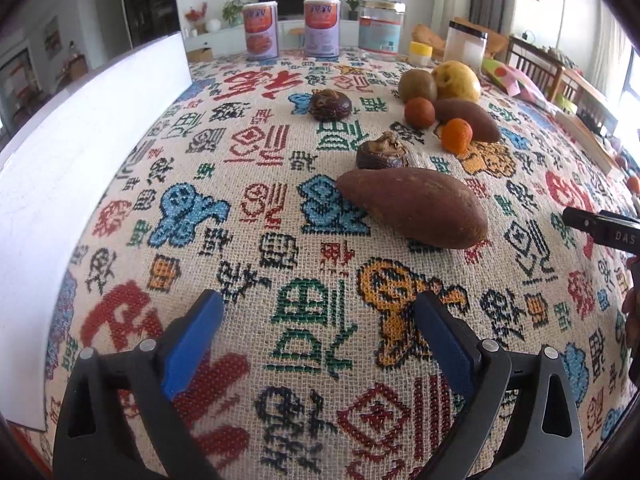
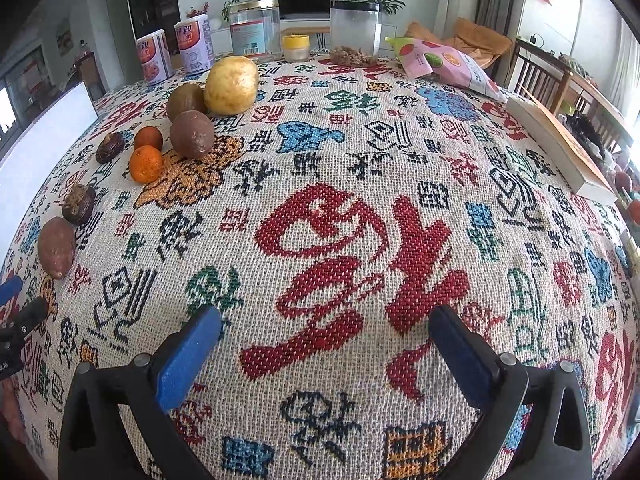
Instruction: Organize fruits
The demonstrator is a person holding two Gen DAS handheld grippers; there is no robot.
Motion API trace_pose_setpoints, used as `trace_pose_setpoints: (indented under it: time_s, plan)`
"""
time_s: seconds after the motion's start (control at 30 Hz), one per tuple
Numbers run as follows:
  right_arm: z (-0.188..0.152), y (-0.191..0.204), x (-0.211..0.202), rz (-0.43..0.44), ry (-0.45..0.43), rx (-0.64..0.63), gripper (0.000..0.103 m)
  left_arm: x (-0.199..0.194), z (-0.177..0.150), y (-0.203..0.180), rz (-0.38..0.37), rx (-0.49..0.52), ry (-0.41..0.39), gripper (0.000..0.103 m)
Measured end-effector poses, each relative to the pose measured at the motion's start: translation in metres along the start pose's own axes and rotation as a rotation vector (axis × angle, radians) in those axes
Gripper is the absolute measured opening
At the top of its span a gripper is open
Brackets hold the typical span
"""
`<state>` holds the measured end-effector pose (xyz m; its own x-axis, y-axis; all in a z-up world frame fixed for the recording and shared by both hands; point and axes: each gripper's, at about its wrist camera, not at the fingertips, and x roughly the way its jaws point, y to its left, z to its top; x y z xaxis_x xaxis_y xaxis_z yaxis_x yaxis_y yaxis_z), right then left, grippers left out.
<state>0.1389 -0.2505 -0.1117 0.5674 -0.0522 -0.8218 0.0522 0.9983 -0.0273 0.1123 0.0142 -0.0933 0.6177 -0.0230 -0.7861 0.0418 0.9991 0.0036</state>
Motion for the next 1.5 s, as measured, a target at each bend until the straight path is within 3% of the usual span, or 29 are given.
trace_pose_setpoints:
  time_s: [0.1, 0.23, 1.5]
  plan:
    - [0.021, -0.013, 0.017, -0.036, -0.024, 0.080, 0.103, 0.000, 0.000, 0.001, -0.001, 0.000, -0.001, 0.097]
    - [0.021, -0.010, 0.015, -0.053, -0.019, 0.104, 0.103, -0.001, 0.000, 0.000, -0.001, 0.000, -0.001, 0.097]
    - [0.022, -0.010, 0.015, -0.051, -0.019, 0.106, 0.103, -0.001, 0.000, 0.001, 0.013, -0.003, 0.001, 0.100]
